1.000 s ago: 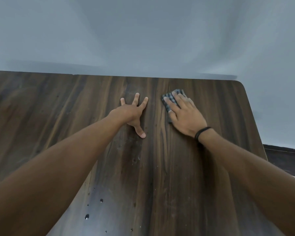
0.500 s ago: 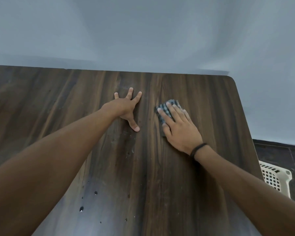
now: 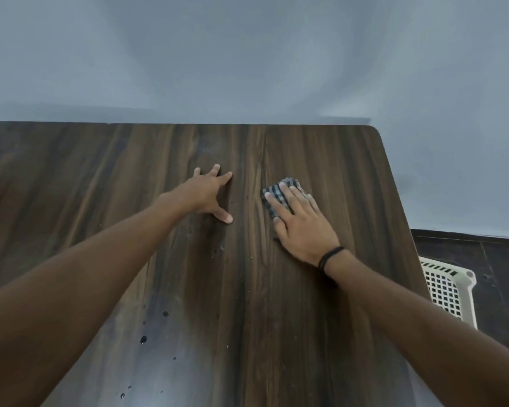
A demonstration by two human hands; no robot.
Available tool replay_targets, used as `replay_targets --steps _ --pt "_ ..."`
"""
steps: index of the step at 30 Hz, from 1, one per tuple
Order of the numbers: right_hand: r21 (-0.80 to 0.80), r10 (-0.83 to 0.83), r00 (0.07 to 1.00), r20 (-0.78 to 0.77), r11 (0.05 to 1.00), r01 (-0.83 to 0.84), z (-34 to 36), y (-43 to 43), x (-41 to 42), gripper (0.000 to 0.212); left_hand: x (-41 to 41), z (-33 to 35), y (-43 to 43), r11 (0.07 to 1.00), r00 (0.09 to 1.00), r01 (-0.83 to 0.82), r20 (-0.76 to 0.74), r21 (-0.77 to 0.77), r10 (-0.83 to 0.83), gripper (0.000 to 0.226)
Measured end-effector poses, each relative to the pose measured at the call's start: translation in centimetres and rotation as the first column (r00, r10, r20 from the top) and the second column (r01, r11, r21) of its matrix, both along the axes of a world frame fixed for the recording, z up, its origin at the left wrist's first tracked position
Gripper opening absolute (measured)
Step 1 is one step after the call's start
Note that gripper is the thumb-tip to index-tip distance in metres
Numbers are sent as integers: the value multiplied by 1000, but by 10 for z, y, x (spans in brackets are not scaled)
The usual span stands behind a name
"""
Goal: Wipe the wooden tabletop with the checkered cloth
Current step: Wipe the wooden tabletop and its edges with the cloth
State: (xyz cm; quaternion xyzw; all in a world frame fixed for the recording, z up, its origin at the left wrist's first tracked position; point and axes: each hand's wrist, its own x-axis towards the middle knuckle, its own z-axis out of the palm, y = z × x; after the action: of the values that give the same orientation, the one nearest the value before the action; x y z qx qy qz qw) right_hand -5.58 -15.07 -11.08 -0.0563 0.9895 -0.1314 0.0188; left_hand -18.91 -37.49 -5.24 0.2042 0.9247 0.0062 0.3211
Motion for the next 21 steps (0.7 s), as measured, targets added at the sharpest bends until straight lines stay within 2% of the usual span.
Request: replay_targets --steps 1,4,5,8,9,11,12,13,16,17,19,20,21 --pt "-6 10 1000 -7 1000 -10 1 7 -1 58 8 -1 -1 999 999 18 32 -27 -17 133" --pt "-53 -325 946 -16 945 324 8 15 -12 61 33 -3 1 991 993 51 113 -121 -37 145" --pt "-42 -319 948 -19 947 318 8 1 -7 62 39 -4 3 989 993 49 110 -141 -34 147" --pt "-23 -33 999 -20 999 33 3 -18 14 58 48 -1 8 988 995 41 91 -151 -27 149" --pt "-33 -51 998 -26 998 50 4 -5 7 57 48 0 10 989 996 38 89 -142 -25 149" --pt "-73 -281 960 5 957 280 7 10 -6 57 49 1 9 989 996 37 82 -143 -25 149" --pt "-78 -344 939 16 936 344 6 4 -5 57 49 1 8 988 997 36 77 -150 -25 149" --pt "-59 -314 949 -8 948 313 3 -9 4 58 49 1 7 988 997 34 73 -150 -23 149" --pt "-18 -50 998 -29 999 49 0 -19 27 57 51 -3 3 994 997 19 73 -110 -11 149" --pt "-32 -97 995 -38 995 96 2 -6 18 57 53 -4 0 995 997 13 73 -98 -6 148" --pt "-74 -329 944 -6 942 327 7 6 7 57 59 -6 -5 995 997 8 73 -101 -1 149" --pt "-68 -356 934 11 932 356 7 2 9 57 62 -7 -7 994 997 10 75 -108 -1 149" --pt "-50 -280 960 3 959 279 6 -9 18 58 64 -9 -7 994 997 12 77 -107 -4 150"
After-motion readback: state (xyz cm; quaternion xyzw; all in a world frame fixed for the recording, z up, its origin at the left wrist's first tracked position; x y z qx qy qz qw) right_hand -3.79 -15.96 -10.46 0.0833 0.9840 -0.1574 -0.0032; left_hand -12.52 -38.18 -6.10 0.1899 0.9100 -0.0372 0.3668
